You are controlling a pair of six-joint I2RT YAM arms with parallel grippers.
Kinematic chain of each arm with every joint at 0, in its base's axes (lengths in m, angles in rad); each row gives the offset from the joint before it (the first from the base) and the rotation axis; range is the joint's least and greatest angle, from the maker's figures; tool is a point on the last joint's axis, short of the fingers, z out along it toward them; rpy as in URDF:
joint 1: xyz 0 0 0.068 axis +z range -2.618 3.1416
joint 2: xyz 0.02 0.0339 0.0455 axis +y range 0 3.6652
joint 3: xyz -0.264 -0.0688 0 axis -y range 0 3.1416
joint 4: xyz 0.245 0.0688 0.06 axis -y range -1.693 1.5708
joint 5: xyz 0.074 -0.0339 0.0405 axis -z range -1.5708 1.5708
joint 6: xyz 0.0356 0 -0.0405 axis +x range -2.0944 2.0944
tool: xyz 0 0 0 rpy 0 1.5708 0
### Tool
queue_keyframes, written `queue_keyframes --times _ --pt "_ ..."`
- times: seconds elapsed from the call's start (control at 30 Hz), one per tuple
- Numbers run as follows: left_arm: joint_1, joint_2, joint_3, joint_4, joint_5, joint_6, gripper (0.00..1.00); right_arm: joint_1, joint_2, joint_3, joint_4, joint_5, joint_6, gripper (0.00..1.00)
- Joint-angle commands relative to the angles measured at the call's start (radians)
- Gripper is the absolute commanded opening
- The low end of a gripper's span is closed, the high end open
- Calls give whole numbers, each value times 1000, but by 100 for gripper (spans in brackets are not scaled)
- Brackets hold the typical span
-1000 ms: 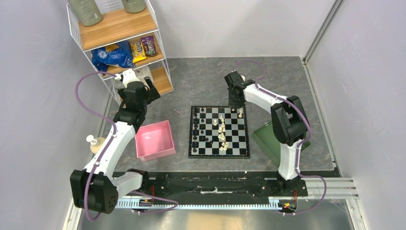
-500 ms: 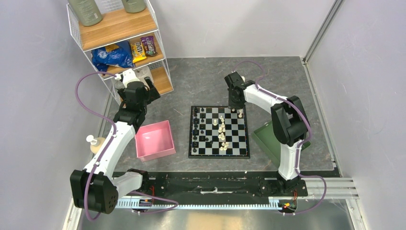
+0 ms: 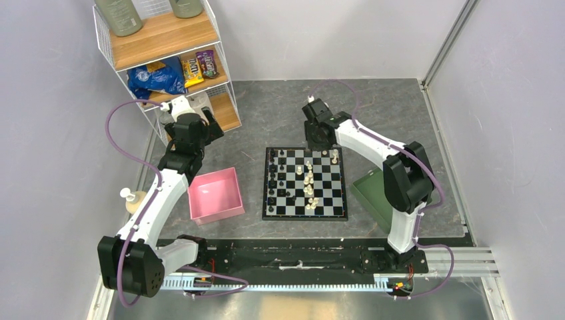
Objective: Set up the chess pieces on the board
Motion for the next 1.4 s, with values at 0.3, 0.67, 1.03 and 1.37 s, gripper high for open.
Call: queue_keyframes --times 0.3,0.67,1.03,1.37 --pt "3 1 18 36 -4 9 100 76 71 39 -21 -40 14 42" --pt "3 5 14 38 -11 10 100 76 105 59 -24 -28 1 33" --pt "3 2 16 35 -20 18 100 75 102 60 -29 -23 4 32" --pt "3 -2 5 44 -16 14 100 76 102 57 -34 -27 -3 31"
